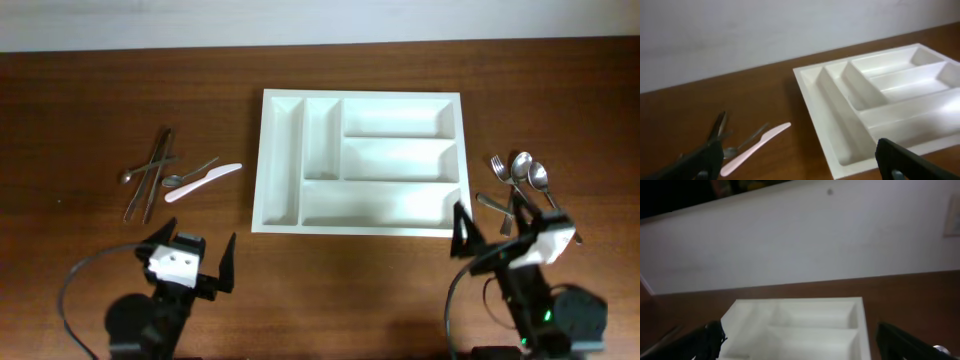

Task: Pack container
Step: 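Move right gripper to the spoons and grasp a metal spoon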

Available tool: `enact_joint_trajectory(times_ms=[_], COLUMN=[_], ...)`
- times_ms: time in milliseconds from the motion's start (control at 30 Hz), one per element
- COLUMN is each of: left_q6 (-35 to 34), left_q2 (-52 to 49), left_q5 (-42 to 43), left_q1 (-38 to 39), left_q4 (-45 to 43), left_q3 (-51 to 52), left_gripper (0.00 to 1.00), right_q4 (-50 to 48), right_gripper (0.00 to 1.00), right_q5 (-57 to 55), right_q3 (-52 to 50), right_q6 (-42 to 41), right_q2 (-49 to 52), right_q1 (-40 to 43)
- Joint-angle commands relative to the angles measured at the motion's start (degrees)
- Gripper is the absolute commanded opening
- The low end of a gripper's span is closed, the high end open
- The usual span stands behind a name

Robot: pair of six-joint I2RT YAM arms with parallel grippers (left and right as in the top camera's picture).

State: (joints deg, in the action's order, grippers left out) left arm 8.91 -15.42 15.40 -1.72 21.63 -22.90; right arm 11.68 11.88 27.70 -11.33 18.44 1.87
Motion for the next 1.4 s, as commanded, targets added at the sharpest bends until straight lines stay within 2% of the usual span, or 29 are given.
enact_joint_trajectory(times_ms=[0, 133, 200, 233, 433, 533, 700, 833, 1000, 1167, 1300, 1367], left_q6=[-0.7, -0.7, -0.7, -0.7, -0.7, -0.5, -0.5, -0.5, -0.5, -0.5, -0.5, -0.5], left_q2=[-10.9, -23.4, -29.3, -34.4, -47.6, -53.0, -59.8, -63.6, -66.0, -67.2, -68.1, -68.2], left_q5=[1.3, 1.1, 0.0, -2.3, -9.4, -9.8, -10.3, -10.3, -10.3, -10.3, -10.3, -10.3], left_q1=[0.2, 0.2, 0.2, 0.2, 0.2, 0.1, -1.8, -4.9, -8.5, -9.5, -9.5, -9.5], left_q4=[3.0, 4.4, 4.4, 4.4, 3.8, 1.5, -2.4, -2.5, -2.6, -2.5, -2.5, -2.5], left_q3=[-9.4, -18.8, -23.0, -26.4, -33.7, -36.2, -40.5, -43.8, -44.5, -44.5, -44.4, -44.4], left_gripper=[0.99, 0.99, 0.99, 0.99, 0.99, 0.99, 0.99, 0.99, 0.99, 0.99, 0.99, 0.99], right_q4=[0.2, 4.0, 8.4, 13.7, 28.1, 33.3, 37.5, 39.2, 41.9, 42.9, 45.7, 47.3], right_gripper=[0.99, 0.99, 0.99, 0.99, 0.99, 0.99, 0.99, 0.99, 0.99, 0.98, 0.98, 0.93], right_q5=[-5.1, -5.3, -5.0, -5.0, -4.9, -4.9, -5.1, -5.1, -5.4, -15.2, -19.7, -19.6], right_q3=[8.7, 21.0, 28.9, 36.3, 56.2, 62.4, 64.6, 64.6, 64.6, 64.5, 64.5, 64.5], right_q6=[4.5, 5.3, 5.4, 5.3, 5.4, 8.9, 17.3, 20.1, 27.9, 31.5, 41.8, 44.9], right_q2=[14.5, 30.5, 38.7, 45.8, 65.0, 72.3, 80.0, 84.1, 87.3, 88.9, 89.9, 90.6], right_q1=[0.7, 4.2, 7.8, 11.5, 21.1, 22.8, 22.9, 23.0, 24.0, 25.6, 26.4, 26.7])
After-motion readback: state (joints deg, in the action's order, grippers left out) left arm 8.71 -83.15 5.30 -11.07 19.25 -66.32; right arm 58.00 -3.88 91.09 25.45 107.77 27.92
